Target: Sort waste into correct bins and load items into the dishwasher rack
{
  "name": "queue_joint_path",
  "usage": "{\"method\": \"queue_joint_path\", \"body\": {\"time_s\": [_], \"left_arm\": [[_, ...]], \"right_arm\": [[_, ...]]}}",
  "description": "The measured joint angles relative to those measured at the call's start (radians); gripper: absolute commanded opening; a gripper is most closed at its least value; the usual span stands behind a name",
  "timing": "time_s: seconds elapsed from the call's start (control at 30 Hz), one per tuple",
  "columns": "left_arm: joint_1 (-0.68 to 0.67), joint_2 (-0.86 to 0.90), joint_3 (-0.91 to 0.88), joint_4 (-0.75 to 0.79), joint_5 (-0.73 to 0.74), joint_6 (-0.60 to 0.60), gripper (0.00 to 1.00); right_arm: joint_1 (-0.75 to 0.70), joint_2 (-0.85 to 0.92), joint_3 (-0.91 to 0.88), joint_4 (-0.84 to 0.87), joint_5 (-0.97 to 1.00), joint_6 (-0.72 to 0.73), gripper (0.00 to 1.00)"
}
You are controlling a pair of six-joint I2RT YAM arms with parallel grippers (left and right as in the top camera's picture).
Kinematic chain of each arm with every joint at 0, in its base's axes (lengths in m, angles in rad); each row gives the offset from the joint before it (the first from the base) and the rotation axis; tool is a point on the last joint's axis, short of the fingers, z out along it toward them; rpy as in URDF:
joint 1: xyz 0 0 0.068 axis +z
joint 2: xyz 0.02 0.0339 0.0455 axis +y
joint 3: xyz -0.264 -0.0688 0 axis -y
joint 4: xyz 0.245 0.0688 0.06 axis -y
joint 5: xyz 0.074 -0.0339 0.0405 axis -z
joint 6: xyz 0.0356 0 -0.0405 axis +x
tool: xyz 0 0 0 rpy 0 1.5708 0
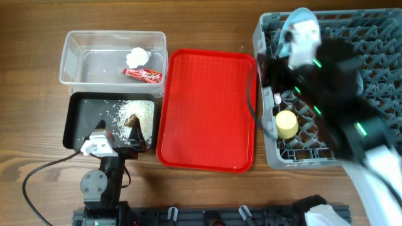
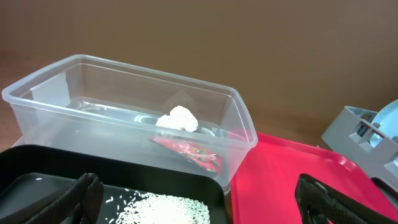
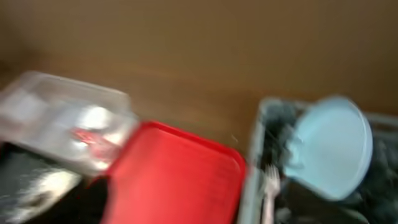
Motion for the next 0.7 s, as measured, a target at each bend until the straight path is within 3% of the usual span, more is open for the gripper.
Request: {"method": "queue_joint_path", "body": {"time_s": [0.13, 0.43, 0.7], "left_arm": [[0.000, 0.000, 0.000, 0.000, 0.000, 0.000, 1.00], [0.000, 0.000, 0.000, 0.000, 0.000, 0.000, 1.00], [0.000, 0.000, 0.000, 0.000, 0.000, 0.000, 1.00]], "right_arm": [[0.002, -0.175, 0.000, -0.031, -0.101, 0.000, 1.00], [0.002, -0.255, 0.002, -0.269, -0.097, -0.001, 1.00], [-0.003, -0.344, -0.015, -0.223, -0.009, -0.060, 1.00]]}}
